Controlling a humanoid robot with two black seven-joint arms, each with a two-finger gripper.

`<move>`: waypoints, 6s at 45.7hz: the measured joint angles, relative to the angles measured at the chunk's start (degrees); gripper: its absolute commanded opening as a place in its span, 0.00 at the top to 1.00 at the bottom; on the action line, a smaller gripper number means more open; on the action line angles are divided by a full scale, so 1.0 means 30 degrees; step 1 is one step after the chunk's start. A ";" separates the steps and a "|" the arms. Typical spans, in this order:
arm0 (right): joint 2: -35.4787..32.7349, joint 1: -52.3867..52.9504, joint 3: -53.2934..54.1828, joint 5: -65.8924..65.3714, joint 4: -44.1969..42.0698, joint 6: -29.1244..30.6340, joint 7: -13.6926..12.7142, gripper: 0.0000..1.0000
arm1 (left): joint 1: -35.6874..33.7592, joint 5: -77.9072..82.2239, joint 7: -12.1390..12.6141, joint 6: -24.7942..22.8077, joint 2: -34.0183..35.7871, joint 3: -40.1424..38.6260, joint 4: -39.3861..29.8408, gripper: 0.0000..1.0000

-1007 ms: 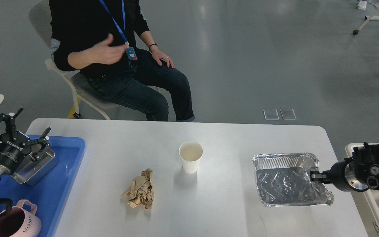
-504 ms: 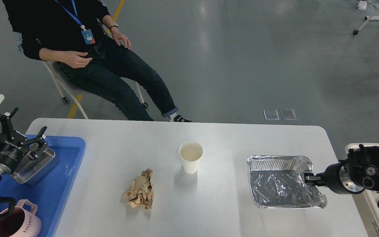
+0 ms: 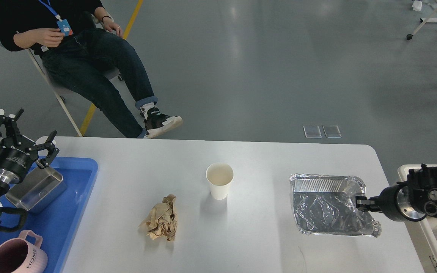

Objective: Tidy desktop
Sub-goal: 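Raise the left gripper up out of the blue bin, then reach the left gripper to the white paper cup and grasp it, then lift the white paper cup with the left gripper and carry it toward the foil tray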

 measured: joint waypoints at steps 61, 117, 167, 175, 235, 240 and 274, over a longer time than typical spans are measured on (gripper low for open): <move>-0.1094 0.0175 0.0651 -0.0022 0.0118 0.0056 0.0000 1.00 | -0.2150 0.5381 -0.1076 0.1398 2.4963 1.4522 -2.1333 0.03; -0.1641 0.0011 0.0800 -0.0055 0.0093 0.0058 0.0049 1.00 | -1.1515 1.1766 1.3325 -0.1858 0.2027 1.3347 -0.8570 0.02; -0.1457 -0.0181 0.0798 -0.0056 0.0118 0.0030 0.0058 1.00 | -1.0298 1.4700 1.2963 -0.0387 -0.9885 1.5295 -0.2072 0.02; -0.1496 -0.0199 0.0795 -0.0056 0.0118 0.0031 0.0058 1.00 | -1.0012 1.5357 1.2144 -0.0126 -1.0043 1.5295 -0.2049 0.02; -0.1292 0.0009 0.0762 0.0008 0.0798 0.1220 -0.0017 1.00 | -1.1378 1.5947 1.1970 -0.3300 -0.2773 1.3470 -0.4368 1.00; -0.1085 0.0125 0.0768 0.0336 0.0987 0.1380 -0.0116 1.00 | -1.1682 1.5661 1.2139 -0.3675 -0.1759 1.2300 -0.4385 1.00; 0.4978 0.1726 0.0194 0.6363 -0.1760 0.0763 -0.2192 1.00 | -1.3973 1.4243 1.2668 -0.3850 -0.1030 1.1587 -0.4349 1.00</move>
